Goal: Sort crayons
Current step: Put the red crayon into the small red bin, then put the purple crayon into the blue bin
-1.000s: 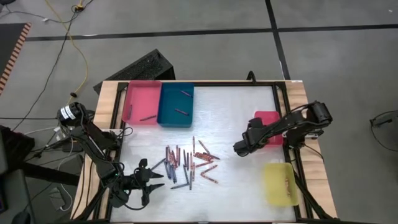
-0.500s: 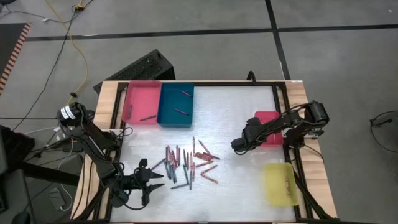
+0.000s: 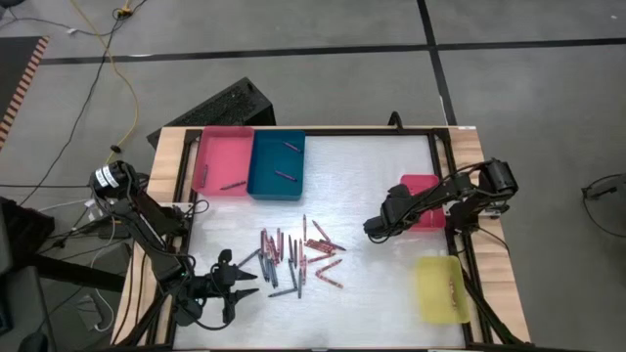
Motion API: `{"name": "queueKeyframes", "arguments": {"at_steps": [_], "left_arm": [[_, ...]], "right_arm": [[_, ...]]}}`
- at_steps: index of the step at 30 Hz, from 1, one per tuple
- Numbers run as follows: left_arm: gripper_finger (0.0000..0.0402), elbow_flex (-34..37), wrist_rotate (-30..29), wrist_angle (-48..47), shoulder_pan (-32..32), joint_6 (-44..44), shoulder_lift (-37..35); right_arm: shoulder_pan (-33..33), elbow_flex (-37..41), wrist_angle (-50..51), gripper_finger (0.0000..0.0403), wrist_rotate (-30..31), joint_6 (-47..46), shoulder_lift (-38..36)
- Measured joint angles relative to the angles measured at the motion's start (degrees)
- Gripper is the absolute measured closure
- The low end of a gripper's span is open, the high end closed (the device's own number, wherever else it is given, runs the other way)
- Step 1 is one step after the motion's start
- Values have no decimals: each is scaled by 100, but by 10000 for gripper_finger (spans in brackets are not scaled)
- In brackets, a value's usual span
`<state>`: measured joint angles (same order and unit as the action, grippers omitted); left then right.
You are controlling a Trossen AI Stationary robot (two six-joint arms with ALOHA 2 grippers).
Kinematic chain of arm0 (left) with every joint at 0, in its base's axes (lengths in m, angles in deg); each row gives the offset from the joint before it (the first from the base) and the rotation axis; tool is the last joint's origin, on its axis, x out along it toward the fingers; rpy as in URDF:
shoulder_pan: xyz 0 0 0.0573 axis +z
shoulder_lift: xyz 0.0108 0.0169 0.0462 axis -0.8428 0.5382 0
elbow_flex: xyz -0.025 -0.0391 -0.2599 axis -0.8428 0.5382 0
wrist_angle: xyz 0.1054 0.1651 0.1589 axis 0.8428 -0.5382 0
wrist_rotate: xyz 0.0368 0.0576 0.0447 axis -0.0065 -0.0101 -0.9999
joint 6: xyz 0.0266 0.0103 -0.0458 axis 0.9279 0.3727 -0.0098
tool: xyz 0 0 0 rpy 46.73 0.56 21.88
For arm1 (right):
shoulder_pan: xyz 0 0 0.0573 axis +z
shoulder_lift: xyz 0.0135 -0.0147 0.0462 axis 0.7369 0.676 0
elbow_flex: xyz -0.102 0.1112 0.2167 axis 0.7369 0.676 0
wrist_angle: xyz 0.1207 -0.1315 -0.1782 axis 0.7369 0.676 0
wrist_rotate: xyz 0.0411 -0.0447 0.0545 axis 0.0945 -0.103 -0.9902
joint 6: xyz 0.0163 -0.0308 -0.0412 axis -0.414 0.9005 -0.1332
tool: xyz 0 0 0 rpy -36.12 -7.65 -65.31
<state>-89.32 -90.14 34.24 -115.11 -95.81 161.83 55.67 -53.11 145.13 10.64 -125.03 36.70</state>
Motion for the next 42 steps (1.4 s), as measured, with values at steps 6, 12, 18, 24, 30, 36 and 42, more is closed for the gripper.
{"name": "queueKeyframes", "arguments": {"at_steps": [6, 12, 18, 24, 30, 36, 42], "left_arm": [[253, 0, 0, 0, 0, 0, 0], [253, 0, 0, 0, 0, -11, 0], [253, 0, 0, -2, 0, -20, 0], [253, 0, -3, -1, 0, -23, 0], [253, 0, -7, -2, 0, -7, 0], [253, 1, -7, -1, 0, -4, 0], [253, 1, -7, 0, 0, -4, 0]], "right_arm": [[0, 2, 1, 360, 0, 15, 0], [0, 2, 3, 352, -91, 125, 0], [75, -9, 157, 351, -106, 136, -4], [275, -451, 910, 351, 242, -148, -102], [563, -1204, 1026, 351, 775, -30, -460], [915, -1923, -42, 351, 1245, 1024, -570], [1226, -2032, -2451, 351, 1346, 3194, -538]]}}
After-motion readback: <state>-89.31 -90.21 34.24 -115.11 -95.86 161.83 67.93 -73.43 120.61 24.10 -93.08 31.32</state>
